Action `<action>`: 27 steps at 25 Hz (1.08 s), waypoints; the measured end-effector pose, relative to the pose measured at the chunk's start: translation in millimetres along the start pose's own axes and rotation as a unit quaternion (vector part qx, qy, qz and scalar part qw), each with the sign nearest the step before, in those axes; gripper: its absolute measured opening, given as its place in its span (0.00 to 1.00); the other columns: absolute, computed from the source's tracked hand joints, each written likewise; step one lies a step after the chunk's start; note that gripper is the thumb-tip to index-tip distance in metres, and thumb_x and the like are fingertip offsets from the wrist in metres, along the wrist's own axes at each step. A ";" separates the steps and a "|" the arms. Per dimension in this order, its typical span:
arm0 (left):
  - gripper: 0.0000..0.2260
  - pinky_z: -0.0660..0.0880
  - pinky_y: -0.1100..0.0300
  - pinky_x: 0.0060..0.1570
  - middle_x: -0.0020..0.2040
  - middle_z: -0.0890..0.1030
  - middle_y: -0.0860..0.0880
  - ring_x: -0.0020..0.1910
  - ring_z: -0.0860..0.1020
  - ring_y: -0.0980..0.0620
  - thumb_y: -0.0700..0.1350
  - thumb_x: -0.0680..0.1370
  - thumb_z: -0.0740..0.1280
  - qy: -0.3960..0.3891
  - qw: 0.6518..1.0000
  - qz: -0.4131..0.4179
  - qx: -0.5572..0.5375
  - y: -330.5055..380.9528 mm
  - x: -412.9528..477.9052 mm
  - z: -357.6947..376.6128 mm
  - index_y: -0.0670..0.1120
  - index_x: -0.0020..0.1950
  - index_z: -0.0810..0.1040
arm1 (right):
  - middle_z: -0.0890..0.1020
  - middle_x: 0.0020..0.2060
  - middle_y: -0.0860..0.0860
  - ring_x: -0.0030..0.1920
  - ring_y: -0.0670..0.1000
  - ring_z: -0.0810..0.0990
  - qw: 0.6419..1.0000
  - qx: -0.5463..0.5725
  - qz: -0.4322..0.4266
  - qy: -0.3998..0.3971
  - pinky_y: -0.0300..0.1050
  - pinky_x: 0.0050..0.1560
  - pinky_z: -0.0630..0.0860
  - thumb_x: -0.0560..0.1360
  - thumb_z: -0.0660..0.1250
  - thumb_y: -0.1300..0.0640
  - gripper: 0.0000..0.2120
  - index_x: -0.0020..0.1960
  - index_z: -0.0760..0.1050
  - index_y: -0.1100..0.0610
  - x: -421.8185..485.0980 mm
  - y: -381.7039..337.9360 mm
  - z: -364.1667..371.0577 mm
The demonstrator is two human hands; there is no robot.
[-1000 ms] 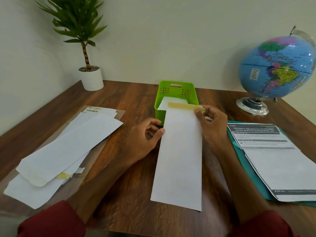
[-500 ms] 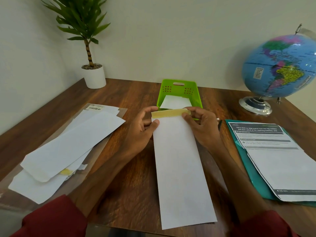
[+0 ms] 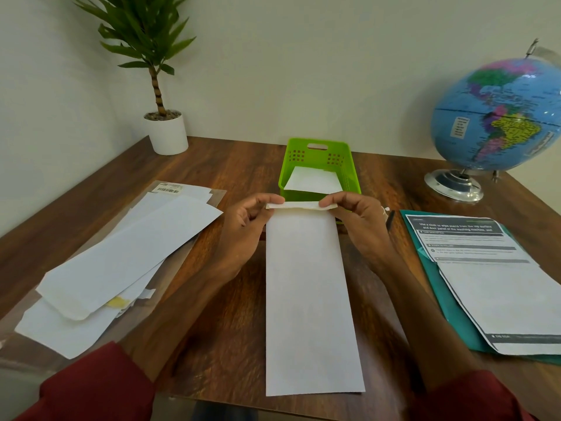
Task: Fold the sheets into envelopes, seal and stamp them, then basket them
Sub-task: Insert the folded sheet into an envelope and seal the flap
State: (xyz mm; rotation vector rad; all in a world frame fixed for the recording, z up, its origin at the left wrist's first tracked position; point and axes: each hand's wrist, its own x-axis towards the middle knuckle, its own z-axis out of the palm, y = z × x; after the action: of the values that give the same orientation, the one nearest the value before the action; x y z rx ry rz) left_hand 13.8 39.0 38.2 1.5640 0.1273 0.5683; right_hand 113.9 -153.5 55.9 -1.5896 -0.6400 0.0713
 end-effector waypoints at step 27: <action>0.06 0.83 0.56 0.41 0.47 0.87 0.49 0.45 0.85 0.49 0.46 0.78 0.73 -0.011 0.997 -0.032 0.075 -6.3 2.7 -3.8 0.47 0.52 0.87 | 0.86 0.53 0.60 0.49 0.52 0.85 0.990 0.032 0.100 -0.092 0.45 0.48 0.84 0.82 0.65 0.64 0.10 0.60 0.82 0.63 -1.9 4.9 3.7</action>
State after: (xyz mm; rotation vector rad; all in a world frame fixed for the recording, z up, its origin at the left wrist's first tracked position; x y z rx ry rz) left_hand 16.2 44.1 32.7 1.7041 0.2066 0.5012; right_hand 112.5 -150.9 50.2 -1.5929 -0.6126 0.3864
